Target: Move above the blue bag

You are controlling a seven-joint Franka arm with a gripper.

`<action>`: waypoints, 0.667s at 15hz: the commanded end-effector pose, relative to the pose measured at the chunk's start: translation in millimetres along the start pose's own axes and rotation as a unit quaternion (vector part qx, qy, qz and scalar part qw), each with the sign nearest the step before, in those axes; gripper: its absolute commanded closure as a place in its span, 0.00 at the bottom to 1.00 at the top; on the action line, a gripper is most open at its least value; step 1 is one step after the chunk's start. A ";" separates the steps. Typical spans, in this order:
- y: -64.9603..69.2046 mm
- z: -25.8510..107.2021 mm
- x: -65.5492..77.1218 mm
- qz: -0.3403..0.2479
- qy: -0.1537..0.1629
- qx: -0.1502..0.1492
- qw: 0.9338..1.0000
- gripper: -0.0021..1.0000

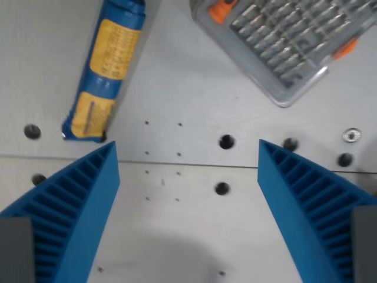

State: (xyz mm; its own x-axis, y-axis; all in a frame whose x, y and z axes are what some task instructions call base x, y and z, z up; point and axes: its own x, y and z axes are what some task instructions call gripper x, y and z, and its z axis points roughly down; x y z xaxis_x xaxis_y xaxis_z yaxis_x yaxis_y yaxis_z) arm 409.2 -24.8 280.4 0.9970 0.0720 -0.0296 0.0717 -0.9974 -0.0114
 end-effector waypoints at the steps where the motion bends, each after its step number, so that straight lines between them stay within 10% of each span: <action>1: -10.3 14.0 0.3 0.099 0.039 -0.003 0.994 0.00; 10: -38.6 59.1 6.3 0.178 0.040 0.003 0.983 0.00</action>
State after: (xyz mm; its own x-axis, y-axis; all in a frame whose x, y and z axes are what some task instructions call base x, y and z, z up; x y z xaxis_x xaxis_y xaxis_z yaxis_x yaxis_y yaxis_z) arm 413.8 9.8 225.5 0.9938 -0.1062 -0.0333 -0.1067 -0.9942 -0.0121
